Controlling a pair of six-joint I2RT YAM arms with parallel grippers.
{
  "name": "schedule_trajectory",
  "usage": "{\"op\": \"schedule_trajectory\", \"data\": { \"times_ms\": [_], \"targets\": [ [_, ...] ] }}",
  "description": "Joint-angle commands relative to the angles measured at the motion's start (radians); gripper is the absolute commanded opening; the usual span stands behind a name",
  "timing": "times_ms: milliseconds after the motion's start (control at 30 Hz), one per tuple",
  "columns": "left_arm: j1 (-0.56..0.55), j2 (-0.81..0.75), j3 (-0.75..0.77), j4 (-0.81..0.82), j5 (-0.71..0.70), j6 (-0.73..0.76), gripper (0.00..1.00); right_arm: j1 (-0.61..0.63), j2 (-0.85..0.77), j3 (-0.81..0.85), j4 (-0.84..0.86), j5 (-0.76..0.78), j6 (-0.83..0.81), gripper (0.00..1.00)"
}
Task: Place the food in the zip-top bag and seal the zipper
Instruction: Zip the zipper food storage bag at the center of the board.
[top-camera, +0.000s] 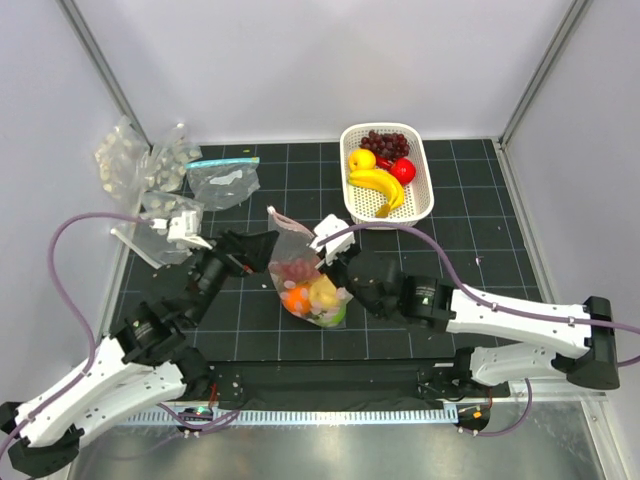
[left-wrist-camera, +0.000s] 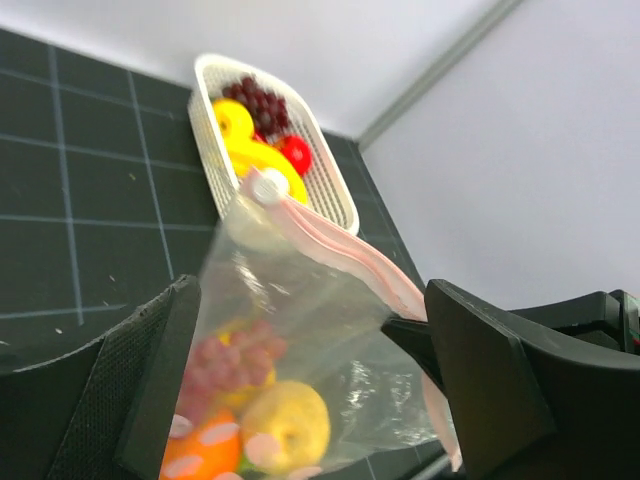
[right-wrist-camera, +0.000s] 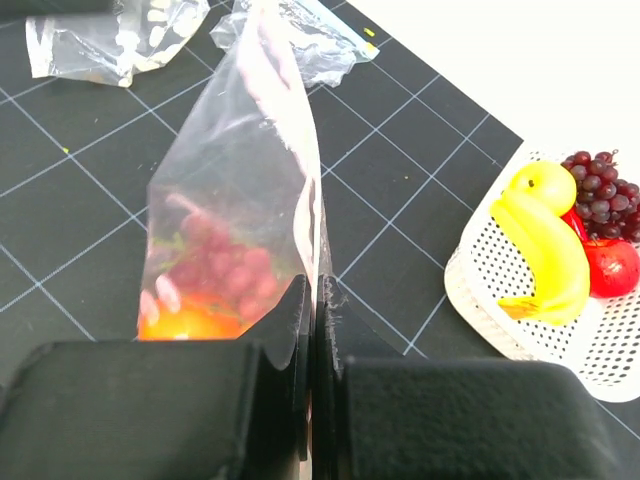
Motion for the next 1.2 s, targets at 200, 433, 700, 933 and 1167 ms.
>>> {"op": "schedule_trajectory", "data": {
  "times_ms": [200,433,700,933,1167],
  "targets": [
    [0.002,-0.081,-0.126,0.203,-0.063,0.146,1.00,-0.183,-0.118,-0.028,0.036,-0.424,0.047,0.01],
    [0.002,-0.020,-0.225,0.408,0.030,0.236,1.00,-0.384,-0.138,-0.061,0.064,-0.726,0.151,0.01],
    [0.002,-0.012,-0.295,0.541,0.013,0.349,0.84,-0.483,-0.168,-0.119,0.105,-0.828,0.200,0.01],
    [0.006,0.035,-0.301,0.592,0.060,0.389,0.83,-0.503,-0.188,-0.128,0.108,-0.857,0.216,0.01],
    [0.080,0.127,-0.355,0.760,0.243,0.397,0.86,-0.507,-0.191,-0.127,0.097,-0.862,0.217,0.01]
  ]
}}
